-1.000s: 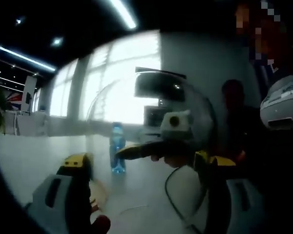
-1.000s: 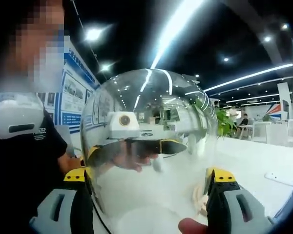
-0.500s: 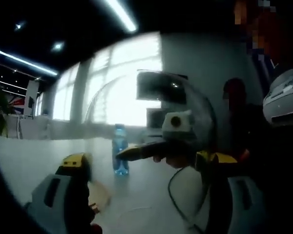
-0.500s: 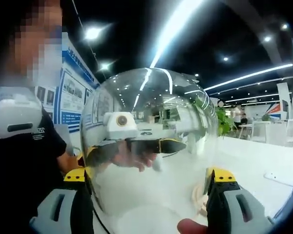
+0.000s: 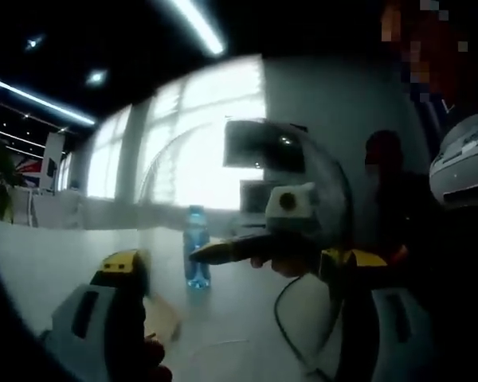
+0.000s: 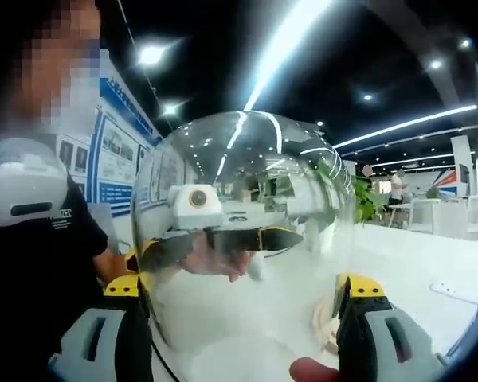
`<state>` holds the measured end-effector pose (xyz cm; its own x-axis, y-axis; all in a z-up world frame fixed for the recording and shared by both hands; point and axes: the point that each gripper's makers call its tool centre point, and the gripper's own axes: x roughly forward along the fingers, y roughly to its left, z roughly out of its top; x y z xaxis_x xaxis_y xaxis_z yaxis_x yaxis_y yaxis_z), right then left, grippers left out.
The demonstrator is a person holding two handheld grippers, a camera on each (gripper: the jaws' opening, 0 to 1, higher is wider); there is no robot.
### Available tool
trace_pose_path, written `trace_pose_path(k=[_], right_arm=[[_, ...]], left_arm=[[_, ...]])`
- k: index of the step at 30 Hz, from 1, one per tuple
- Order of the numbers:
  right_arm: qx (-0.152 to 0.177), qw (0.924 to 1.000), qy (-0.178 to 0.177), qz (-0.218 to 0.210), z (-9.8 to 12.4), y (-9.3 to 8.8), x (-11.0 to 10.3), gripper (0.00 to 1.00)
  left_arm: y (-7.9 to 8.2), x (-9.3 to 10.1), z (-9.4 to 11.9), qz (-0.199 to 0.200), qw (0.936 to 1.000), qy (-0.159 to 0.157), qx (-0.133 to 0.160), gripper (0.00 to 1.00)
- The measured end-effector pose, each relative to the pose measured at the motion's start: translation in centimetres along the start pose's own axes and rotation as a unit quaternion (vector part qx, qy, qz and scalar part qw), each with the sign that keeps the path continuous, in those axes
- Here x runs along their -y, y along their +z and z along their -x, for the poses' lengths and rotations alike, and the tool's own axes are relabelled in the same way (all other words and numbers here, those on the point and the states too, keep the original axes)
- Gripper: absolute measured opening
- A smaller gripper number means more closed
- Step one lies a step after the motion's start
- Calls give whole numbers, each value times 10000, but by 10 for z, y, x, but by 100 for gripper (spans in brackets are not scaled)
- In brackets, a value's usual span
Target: Open the cover put in the Mizone put the cover back on
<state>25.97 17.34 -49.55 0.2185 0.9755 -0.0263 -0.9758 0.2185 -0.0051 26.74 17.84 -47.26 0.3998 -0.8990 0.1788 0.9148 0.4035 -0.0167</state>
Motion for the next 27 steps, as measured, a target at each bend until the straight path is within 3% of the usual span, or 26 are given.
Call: trace_pose_path(k=[20, 24, 27], right_arm=[[83, 9999, -45, 45, 3, 2, 1, 90], [269, 9996, -26, -6, 13, 15, -1, 90], [203, 9997, -123, 44, 18, 15, 1, 90]], left_arm=[[1, -1, 0, -8, 9999, 37, -119, 86], [8, -3, 7, 163, 9999, 28, 28, 82], [11, -2, 11, 161, 9998, 23, 71, 80]])
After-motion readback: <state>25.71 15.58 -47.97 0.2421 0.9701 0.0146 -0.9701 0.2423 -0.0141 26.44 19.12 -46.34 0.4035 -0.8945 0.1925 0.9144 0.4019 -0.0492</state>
